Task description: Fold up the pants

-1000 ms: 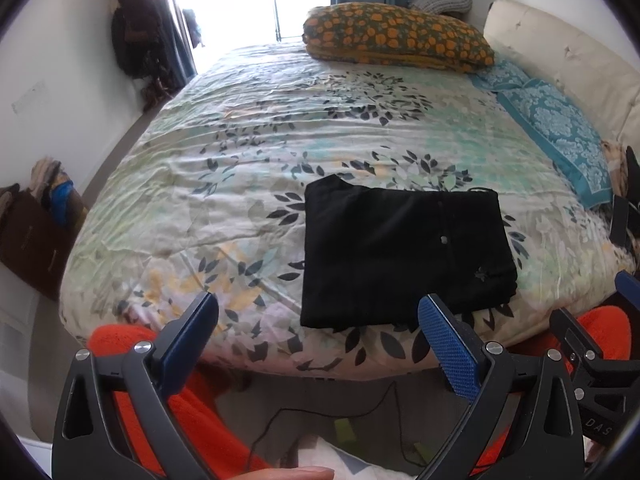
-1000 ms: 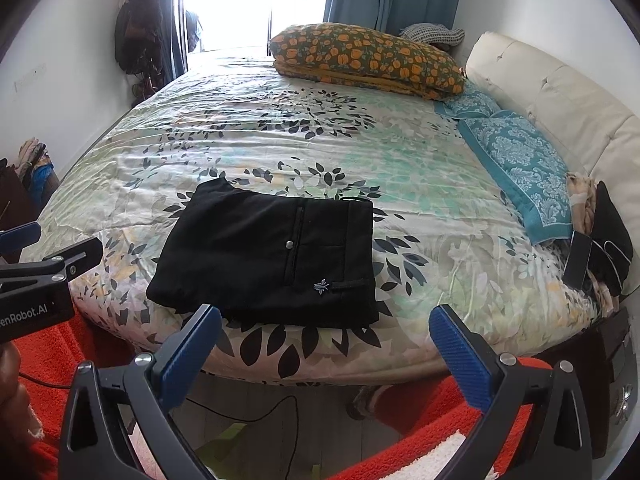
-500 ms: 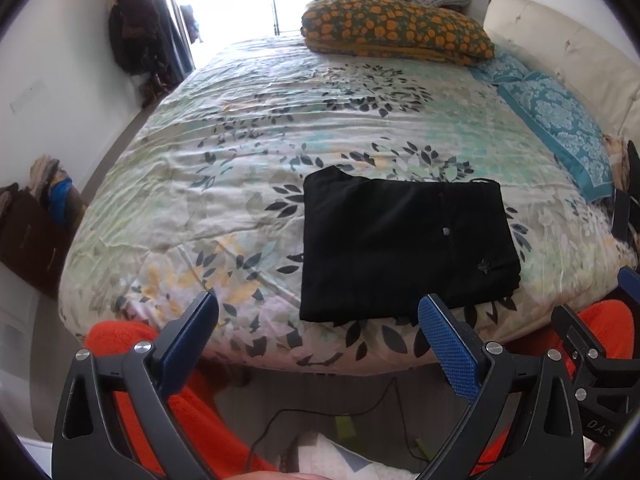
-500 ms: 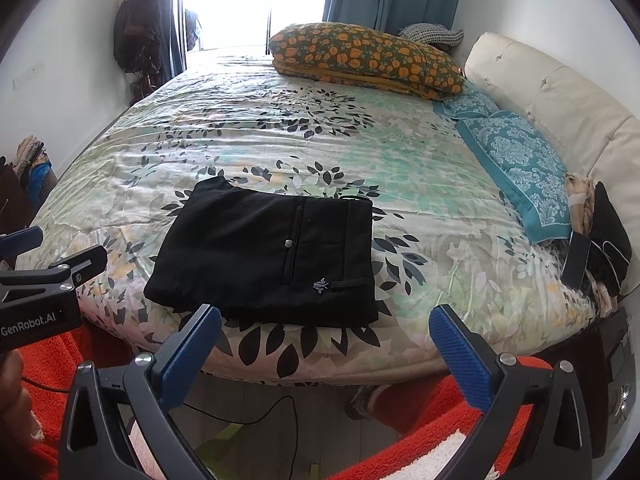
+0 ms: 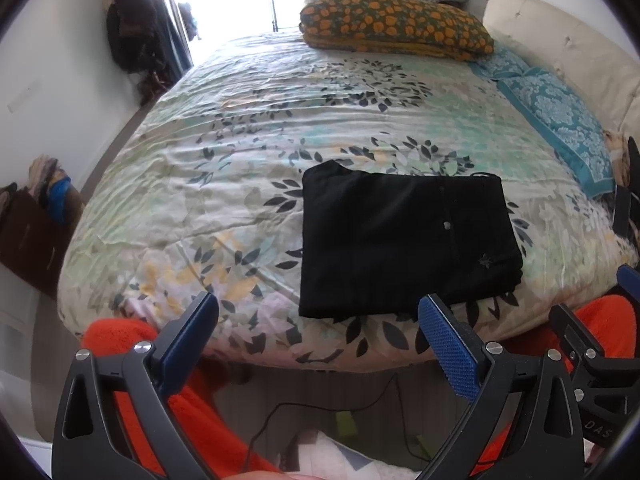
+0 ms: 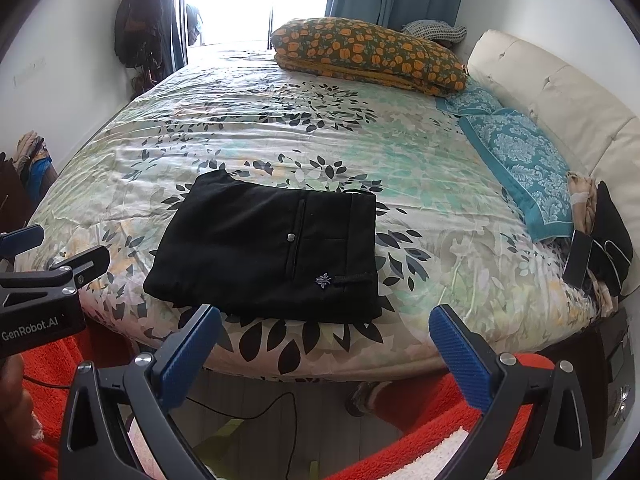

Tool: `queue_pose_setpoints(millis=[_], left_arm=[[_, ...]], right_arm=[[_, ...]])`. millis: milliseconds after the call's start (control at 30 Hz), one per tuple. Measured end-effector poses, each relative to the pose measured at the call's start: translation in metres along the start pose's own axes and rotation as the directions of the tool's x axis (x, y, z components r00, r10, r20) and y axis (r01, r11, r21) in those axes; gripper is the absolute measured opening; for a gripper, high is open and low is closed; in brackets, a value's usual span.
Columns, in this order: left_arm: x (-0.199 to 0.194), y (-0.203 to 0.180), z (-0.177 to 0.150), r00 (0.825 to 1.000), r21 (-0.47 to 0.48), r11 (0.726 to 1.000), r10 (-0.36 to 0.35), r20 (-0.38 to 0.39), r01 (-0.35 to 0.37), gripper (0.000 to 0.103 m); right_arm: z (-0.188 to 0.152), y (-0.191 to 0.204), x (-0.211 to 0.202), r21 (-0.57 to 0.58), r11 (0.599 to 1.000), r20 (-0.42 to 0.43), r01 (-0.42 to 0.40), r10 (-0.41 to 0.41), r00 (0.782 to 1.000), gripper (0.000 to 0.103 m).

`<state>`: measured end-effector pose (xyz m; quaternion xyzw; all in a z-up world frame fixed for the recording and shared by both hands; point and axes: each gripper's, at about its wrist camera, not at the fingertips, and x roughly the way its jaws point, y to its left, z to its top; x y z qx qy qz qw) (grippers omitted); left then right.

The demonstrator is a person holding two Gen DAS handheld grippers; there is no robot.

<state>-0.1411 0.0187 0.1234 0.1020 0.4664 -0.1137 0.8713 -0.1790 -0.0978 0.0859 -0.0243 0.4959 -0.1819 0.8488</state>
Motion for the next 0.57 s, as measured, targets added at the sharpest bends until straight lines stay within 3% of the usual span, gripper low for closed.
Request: queue_pose_setpoints(millis=[400, 567], left_arm=[[0.0026, -0.0025, -0.0016, 1.0, 0.011, 1.0, -0.003, -0.004, 0.003, 0.101], [-0.004, -0.0054, -0.0039, 0.999, 0.044, 0.999, 0.0, 0.052, -0.002, 0.101]], right_arm=[[-0.0003, -0.0011, 0.0031, 0.001, 1.0, -0.007, -0.003, 0.003, 1.0, 0.103], [-0.0001, -0.0019, 0.0039, -0.001, 1.0, -0.009, -0.004, 0.004, 1.0, 0.103]])
